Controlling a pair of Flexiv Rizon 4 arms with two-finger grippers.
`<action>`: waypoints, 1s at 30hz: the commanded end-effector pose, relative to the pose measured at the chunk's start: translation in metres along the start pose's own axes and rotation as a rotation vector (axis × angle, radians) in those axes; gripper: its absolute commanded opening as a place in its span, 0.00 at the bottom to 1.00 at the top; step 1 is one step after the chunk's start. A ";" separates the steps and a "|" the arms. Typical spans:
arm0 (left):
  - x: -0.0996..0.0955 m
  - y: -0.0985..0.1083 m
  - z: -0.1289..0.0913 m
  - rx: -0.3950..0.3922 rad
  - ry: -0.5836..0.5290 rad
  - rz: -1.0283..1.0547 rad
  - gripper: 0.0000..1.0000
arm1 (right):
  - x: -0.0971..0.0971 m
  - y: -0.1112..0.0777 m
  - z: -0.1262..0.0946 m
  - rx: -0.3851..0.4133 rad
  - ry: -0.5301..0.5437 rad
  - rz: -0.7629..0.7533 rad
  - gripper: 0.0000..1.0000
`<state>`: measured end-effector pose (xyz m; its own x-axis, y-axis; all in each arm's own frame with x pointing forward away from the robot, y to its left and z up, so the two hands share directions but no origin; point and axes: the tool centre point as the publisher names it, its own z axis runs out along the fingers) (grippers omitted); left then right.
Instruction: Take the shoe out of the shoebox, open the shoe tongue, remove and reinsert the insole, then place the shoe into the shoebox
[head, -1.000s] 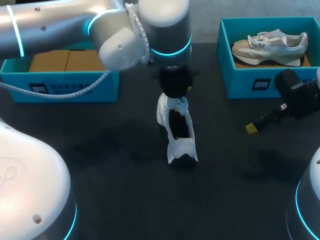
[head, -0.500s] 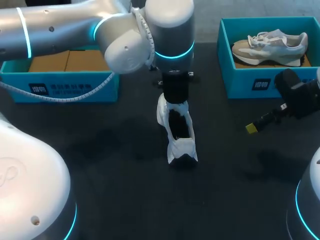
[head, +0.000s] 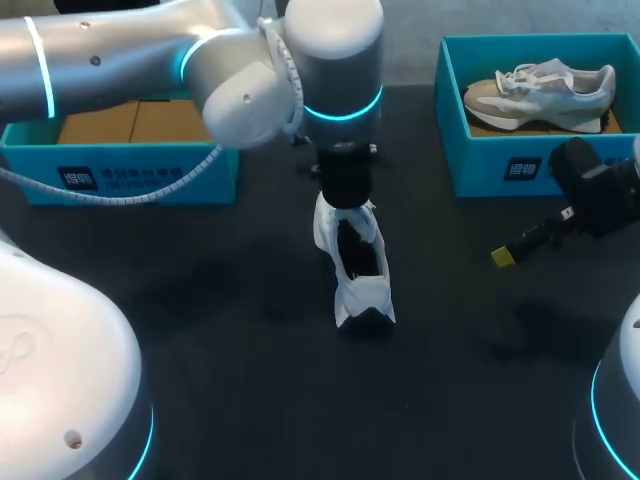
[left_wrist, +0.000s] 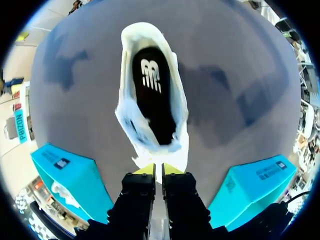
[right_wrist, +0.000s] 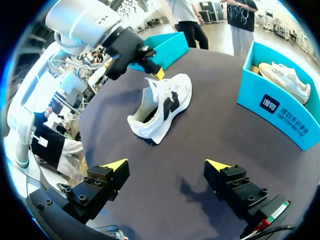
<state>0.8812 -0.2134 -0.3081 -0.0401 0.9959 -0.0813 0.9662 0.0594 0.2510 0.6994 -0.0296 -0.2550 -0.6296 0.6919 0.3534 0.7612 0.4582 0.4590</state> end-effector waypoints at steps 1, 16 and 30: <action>0.006 0.003 -0.004 0.005 0.004 0.002 0.09 | 0.000 0.000 0.000 0.000 -0.001 0.000 1.00; -0.001 -0.044 0.008 0.085 0.019 0.066 0.11 | 0.000 0.000 0.000 0.000 -0.001 0.000 1.00; -0.003 -0.050 -0.007 0.083 0.011 0.058 0.22 | 0.000 0.000 0.000 0.000 -0.001 0.000 1.00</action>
<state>0.8334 -0.2218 -0.3154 0.0204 0.9985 -0.0502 0.9860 -0.0118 0.1664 0.6994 -0.0296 -0.2550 -0.6297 0.6919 0.3534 0.7611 0.4583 0.4589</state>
